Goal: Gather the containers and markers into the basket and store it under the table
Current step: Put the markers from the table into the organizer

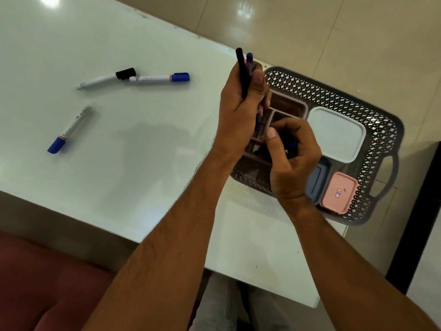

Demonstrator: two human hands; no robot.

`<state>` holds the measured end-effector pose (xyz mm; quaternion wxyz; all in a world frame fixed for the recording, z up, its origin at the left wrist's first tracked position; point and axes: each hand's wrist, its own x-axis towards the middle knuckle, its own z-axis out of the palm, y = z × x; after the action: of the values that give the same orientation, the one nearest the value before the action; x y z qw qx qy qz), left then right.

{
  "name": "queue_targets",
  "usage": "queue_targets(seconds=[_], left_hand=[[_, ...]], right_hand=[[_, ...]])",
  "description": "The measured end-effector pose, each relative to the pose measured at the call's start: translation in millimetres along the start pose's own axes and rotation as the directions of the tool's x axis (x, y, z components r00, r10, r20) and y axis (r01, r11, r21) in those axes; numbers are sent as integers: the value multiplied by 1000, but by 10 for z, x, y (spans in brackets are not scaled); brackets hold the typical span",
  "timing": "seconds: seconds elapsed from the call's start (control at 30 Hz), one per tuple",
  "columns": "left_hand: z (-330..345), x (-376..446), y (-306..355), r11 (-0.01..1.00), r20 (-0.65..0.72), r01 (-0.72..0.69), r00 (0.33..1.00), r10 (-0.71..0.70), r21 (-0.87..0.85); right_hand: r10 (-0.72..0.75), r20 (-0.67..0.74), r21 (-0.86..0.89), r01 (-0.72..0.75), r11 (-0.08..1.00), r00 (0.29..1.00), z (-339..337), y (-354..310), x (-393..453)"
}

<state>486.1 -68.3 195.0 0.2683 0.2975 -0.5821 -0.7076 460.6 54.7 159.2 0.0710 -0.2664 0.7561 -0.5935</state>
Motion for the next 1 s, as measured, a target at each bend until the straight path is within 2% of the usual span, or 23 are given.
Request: queue_targets(seconds=[0.13,0.27,0.33,0.4,0.5,0.57,0.77,1.0], left_hand=[[10,65,40,1000,-5,-2,1000,2,-2],[84,173,90,1000,35,5,999,-5,5],[140,238,117,1000,89,7,996,-6,-13],[201,313,144,1000,155,13,988,-9,-24],[260,422,167,1000,259,24,966,-20,-11],[275,479,143,999,313,41,949,-39,-1],[335,529,101,997,352,71,934,-57,-26],[439,626,78,1000,305,-3,952,10,-23]], right_hand=[[50,132,-100,-37,994,990,73,17,-63],[-77,197,-267,129,955,977,16,64,-91],[-95,232,-244,153,958,968,-20,63,-122],[-32,262,-197,86,977,965,-46,44,-174],[79,237,-141,-46,989,968,-101,20,-251],[106,201,-138,-79,987,974,-154,22,-288],[45,195,-150,-15,989,980,-231,31,-358],[26,202,-167,8,986,979,-228,80,-322]])
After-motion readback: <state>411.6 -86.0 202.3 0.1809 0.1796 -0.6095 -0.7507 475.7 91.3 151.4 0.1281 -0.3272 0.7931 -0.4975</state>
